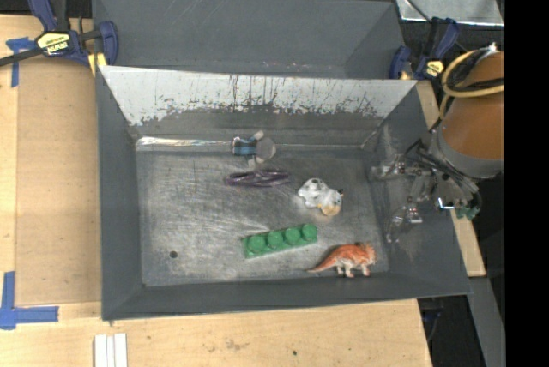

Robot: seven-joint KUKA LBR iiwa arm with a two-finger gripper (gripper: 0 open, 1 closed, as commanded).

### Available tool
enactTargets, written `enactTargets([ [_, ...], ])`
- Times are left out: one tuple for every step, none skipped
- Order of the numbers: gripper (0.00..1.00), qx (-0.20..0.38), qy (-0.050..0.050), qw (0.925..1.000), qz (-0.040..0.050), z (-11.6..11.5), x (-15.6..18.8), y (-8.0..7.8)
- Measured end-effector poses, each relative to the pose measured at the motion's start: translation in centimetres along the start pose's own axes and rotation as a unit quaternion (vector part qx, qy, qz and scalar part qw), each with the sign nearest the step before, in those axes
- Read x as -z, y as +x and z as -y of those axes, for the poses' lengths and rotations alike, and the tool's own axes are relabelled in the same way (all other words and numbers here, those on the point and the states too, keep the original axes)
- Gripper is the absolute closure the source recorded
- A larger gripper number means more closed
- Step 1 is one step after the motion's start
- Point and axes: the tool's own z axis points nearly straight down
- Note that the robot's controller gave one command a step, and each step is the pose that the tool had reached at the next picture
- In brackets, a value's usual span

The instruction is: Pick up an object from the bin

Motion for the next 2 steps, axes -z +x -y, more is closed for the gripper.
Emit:
enactTargets([
  [0.00, 0.001, 0.001, 1.0000, 0.0039, 0.0, 0.4, -0.2],
  [0.00, 0.105, 0.002, 0.9945, 0.0057, -1.5, -2.4, 1.5],
])
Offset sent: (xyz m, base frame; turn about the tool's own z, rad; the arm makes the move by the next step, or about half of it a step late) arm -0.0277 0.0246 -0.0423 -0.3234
